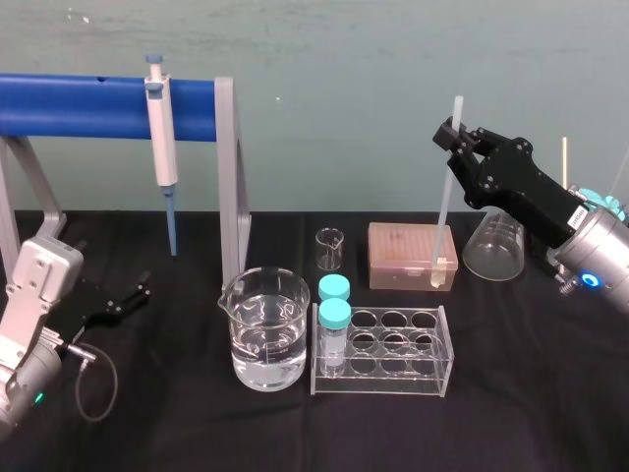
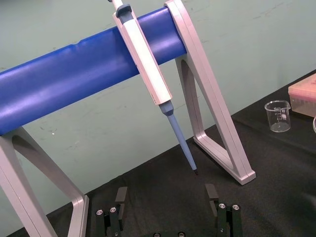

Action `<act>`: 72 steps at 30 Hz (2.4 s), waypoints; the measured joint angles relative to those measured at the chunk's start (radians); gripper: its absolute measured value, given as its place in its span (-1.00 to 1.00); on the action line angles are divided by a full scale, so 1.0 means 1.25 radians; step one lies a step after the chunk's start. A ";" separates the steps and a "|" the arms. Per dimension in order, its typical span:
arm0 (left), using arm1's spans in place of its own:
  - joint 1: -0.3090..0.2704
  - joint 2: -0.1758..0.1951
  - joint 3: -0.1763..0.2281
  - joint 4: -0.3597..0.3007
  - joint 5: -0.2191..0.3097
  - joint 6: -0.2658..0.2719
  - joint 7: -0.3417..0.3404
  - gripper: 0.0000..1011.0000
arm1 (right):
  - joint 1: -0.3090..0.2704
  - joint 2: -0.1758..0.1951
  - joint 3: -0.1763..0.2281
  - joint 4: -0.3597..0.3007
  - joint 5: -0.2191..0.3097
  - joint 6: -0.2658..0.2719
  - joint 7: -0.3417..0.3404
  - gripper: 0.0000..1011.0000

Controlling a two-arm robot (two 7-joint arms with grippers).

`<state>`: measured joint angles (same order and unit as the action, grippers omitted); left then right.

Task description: Pick up the stirring rod with one hand, then place it down.

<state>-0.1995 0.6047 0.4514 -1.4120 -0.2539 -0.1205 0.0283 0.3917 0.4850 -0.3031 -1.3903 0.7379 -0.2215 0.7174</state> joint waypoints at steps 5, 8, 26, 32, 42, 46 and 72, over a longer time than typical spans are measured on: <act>0.000 0.000 0.000 0.000 0.000 0.000 0.000 0.98 | 0.000 0.000 -0.001 0.000 0.000 0.002 0.000 -0.86; 0.000 0.000 0.000 0.000 0.000 0.000 0.000 0.98 | 0.001 0.000 -0.001 0.000 0.000 0.003 0.000 -0.86; 0.000 0.000 0.000 0.000 0.000 0.000 0.000 0.98 | -0.003 0.004 0.000 -0.003 0.004 0.006 0.003 -0.86; 0.000 0.000 0.000 0.000 0.000 0.000 0.000 0.98 | -0.006 0.005 -0.001 -0.006 0.005 0.006 0.003 -0.86; 0.000 0.000 0.000 0.000 0.000 0.000 0.000 0.98 | -0.012 0.006 -0.002 -0.011 0.005 0.007 0.000 -0.86; 0.000 0.000 0.000 0.000 0.000 0.000 0.000 0.98 | -0.013 0.006 -0.002 -0.013 0.004 0.007 -0.002 -0.86; 0.000 0.000 0.000 0.000 0.000 0.000 0.000 0.98 | 0.013 -0.055 -0.049 0.134 0.003 -0.061 0.086 -0.86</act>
<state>-0.1995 0.6047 0.4514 -1.4120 -0.2539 -0.1205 0.0283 0.4075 0.4161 -0.3638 -1.2223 0.7417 -0.2975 0.8253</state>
